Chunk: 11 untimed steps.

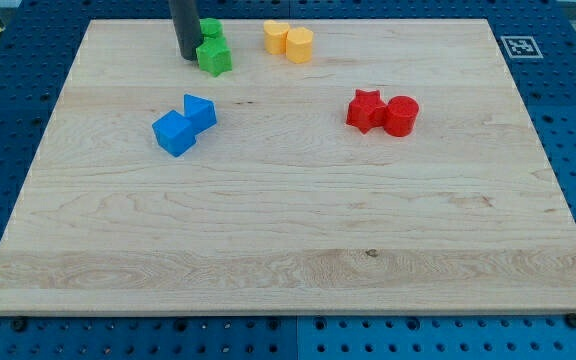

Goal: Slide the blue triangle diagonally to the red star

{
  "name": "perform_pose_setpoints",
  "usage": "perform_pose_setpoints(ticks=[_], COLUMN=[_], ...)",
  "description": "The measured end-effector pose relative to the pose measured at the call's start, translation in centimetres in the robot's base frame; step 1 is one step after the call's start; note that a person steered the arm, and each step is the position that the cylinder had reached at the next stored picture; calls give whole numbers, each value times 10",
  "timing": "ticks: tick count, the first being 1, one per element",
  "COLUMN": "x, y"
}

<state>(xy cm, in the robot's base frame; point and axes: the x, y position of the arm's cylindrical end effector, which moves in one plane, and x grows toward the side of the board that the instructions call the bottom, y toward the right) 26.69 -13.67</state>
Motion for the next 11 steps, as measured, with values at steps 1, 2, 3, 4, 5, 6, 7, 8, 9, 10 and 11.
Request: perform_pose_setpoints(ticks=[1,2,3,4,5,6,7,8,9,10,11], x=[0,5,33,61,82,102,116,126,136,152,171], y=[0,0,3,25,29,26,26,22,20,20,20])
